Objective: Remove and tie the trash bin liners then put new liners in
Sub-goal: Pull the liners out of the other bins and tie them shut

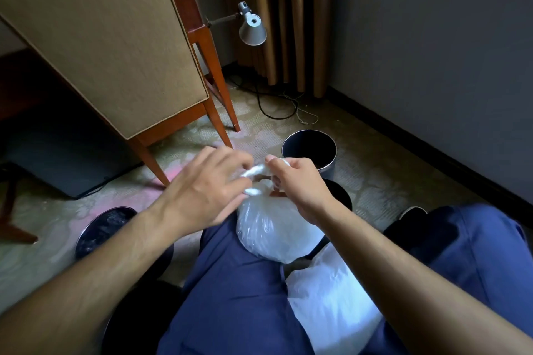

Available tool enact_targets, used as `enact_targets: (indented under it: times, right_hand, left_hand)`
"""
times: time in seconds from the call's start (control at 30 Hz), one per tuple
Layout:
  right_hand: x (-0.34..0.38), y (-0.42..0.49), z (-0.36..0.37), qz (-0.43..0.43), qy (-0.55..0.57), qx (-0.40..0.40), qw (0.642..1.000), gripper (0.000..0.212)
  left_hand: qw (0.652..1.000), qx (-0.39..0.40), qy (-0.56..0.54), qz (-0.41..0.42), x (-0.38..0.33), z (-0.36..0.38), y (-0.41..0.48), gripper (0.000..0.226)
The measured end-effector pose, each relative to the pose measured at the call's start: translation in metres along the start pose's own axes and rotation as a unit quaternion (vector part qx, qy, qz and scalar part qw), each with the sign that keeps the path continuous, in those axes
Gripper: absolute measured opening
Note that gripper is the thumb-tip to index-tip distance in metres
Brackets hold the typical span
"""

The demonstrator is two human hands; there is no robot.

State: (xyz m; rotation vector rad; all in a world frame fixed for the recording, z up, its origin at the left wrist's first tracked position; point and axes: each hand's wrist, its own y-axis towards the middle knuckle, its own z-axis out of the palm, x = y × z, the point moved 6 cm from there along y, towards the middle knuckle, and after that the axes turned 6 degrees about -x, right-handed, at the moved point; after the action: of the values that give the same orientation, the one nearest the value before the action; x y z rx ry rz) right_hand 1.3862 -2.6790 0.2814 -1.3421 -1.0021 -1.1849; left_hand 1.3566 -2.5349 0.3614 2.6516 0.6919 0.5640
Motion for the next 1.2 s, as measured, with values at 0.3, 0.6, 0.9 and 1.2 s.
enact_targets:
  times: [0.3, 0.6, 0.9, 1.2]
  right_hand:
    - [-0.009, -0.002, -0.006, -0.022, -0.036, 0.023, 0.999, 0.044]
    - [-0.004, -0.017, -0.02, -0.108, -0.102, -0.05, 0.988, 0.047]
    - [0.004, -0.027, -0.038, -0.213, -0.317, -0.079, 0.921, 0.024]
    - [0.014, -0.033, -0.029, -0.186, -0.259, -0.014, 0.948, 0.033]
  left_hand:
    - [0.935, 0.062, -0.267, -0.224, 0.004, 0.026, -0.001, 0.02]
    - [0.259, -0.064, -0.734, -0.624, -0.035, 0.064, -0.015, 0.015]
    - [0.371, -0.061, -0.671, -0.639, -0.039, 0.065, -0.016, 0.034]
    - [0.627, -0.03, -0.517, -0.582, -0.011, 0.044, -0.011, 0.013]
